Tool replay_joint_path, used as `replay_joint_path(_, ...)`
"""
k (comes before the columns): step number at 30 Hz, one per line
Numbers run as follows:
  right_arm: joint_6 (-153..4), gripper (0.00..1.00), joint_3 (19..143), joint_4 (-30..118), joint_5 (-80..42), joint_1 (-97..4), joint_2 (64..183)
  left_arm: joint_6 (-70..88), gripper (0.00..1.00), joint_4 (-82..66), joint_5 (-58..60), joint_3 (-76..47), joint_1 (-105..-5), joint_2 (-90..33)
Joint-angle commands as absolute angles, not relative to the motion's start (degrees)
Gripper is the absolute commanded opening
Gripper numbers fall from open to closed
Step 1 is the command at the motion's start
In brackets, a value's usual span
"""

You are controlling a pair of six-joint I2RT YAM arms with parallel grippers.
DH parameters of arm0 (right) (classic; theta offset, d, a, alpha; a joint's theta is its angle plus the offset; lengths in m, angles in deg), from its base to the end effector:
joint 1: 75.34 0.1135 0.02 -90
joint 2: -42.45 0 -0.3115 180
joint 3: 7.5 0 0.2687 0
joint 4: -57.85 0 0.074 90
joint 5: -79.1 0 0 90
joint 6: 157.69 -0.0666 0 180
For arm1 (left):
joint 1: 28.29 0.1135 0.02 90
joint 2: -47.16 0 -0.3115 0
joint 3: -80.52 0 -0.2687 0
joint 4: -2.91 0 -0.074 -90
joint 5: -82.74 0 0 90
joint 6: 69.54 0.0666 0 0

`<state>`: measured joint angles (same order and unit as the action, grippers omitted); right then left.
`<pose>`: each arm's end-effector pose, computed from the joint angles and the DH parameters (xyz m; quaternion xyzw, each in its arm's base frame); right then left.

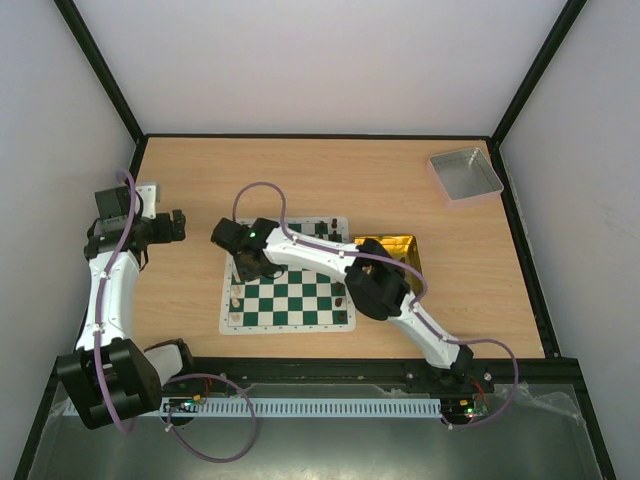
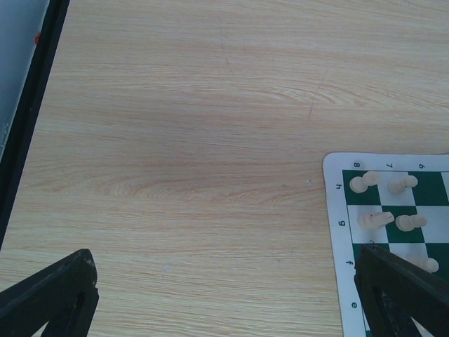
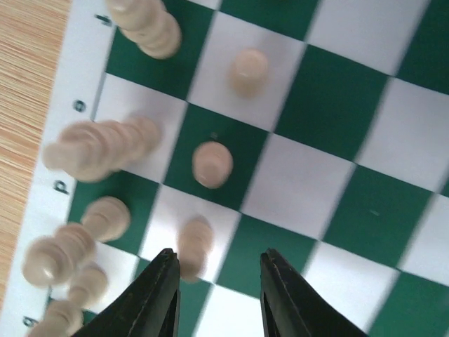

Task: Set up the chess pieces on the board
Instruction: Place the chess piece on the chessboard, then pick up the chess piece from the storage box.

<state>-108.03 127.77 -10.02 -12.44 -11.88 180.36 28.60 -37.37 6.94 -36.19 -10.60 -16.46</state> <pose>0.2515 0.5076 0.1774 -0.1997 0.9650 0.1414 0.0940 0.2484 0.0621 0.3008 -0.0236 0.9027 -0.0168 0.4292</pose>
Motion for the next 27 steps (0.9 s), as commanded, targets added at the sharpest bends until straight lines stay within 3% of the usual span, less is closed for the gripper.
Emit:
replay_joint_path(1, -109.61, 0.31, 122.79, -10.86, -5.68, -11.70, 170.72, 28.76, 0.99, -37.07, 7.92, -36.83, -10.22, -15.42)
replay_joint_path(9, -110.32, 0.29, 107.90, -10.15, 4.28, -13.35, 153.49, 28.89, 0.99, -37.15, 8.36, -36.81, -10.34, -15.60)
replay_joint_path(13, -111.54, 0.26, 94.77, -6.96, 8.72, -17.76, 142.89, 28.82, 0.99, -37.15, 8.51, -36.70, -10.44, -15.76)
replay_joint_path(19, -110.87, 0.27, 77.89, -2.47, 0.54, -30.51, 131.35, 28.82, 0.99, -37.20, 8.34, -36.83, -11.09, -16.40)
replay_joint_path(27, -106.62, 0.29, 71.34, 0.58, -4.18, -34.56, 130.99, 28.85, 0.99, -37.24, 8.51, -36.74, -12.45, -17.17)
